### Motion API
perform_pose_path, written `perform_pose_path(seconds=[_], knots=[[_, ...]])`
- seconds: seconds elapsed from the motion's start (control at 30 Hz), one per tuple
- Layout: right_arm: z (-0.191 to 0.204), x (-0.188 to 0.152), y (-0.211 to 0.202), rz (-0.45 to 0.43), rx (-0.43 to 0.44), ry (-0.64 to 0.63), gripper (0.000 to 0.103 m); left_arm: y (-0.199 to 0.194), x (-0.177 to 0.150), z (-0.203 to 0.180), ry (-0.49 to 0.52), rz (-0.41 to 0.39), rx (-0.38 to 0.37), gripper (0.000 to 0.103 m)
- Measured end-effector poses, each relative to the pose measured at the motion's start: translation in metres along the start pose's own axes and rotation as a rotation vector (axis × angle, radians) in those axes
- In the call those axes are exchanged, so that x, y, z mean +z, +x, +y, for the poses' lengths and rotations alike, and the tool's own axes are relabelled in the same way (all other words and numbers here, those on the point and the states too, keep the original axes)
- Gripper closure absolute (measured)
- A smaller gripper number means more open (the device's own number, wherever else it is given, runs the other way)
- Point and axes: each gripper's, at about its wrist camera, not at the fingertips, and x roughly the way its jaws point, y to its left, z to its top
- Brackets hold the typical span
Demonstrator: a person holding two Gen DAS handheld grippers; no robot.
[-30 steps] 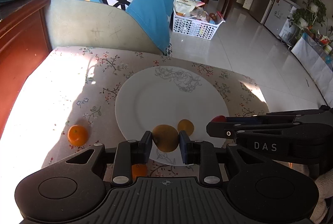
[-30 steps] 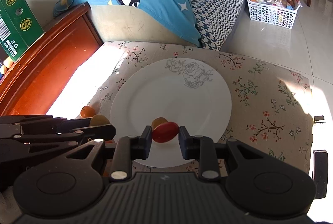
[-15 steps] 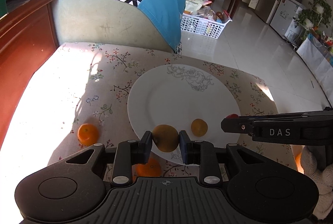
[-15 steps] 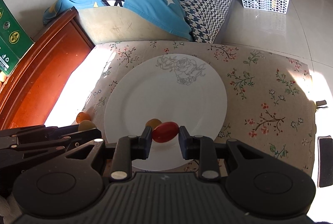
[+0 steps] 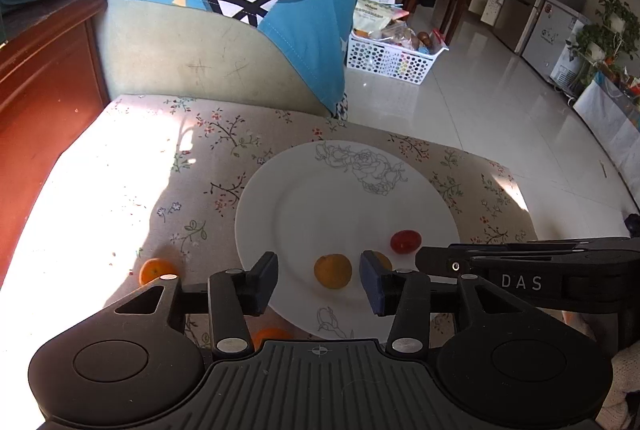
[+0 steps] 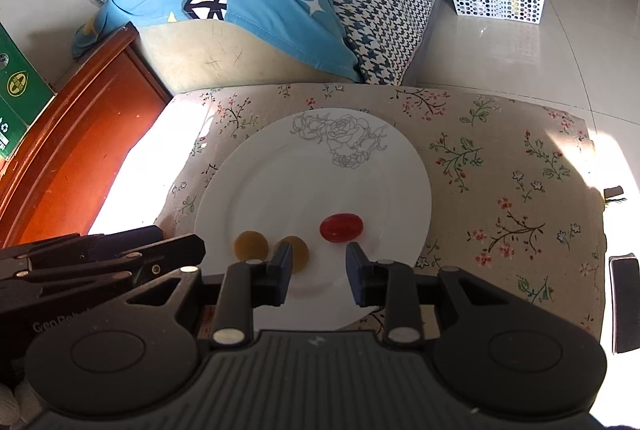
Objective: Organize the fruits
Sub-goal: 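Lower the yellow fruit onto the plate with the left tool while the right tool releases the tomato there, then grasp an orange from the cluster with the left tool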
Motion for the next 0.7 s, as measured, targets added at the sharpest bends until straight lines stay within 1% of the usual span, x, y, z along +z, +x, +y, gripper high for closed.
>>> perform_pose_path(seconds=[0.1, 0.3, 0.43, 0.5, 0.57, 0.63, 0.7], knots=[[0.006, 0.000, 0.000, -0.003, 0.012, -0.025, 0.071, -0.007, 0.008, 0.018, -0.042, -0.014, 0.041, 0.054], [0.018, -0.001, 0.007, 0.017, 0.034, -0.038, 0.068, -0.009, 0.017, 0.059, -0.106, -0.011, 0.175, 0.054], [0.025, -0.001, 0.009, 0.019, 0.043, -0.049, 0.068, 0.004, 0.009, 0.082, -0.147, 0.042, 0.213, 0.054], [0.027, -0.002, 0.010, 0.021, 0.047, -0.056, 0.068, 0.014, 0.004, 0.086, -0.156, 0.074, 0.216, 0.055], [0.028, -0.002, 0.010, 0.022, 0.045, -0.060, 0.068, 0.023, -0.001, 0.085, -0.149, 0.099, 0.218, 0.055], [0.027, -0.002, 0.010, 0.024, 0.043, -0.059, 0.068, 0.032, -0.007, 0.081, -0.110, 0.116, 0.222, 0.055], [0.025, -0.003, 0.010, 0.028, 0.040, -0.051, 0.068, 0.038, -0.009, 0.079, -0.094, 0.129, 0.233, 0.060]])
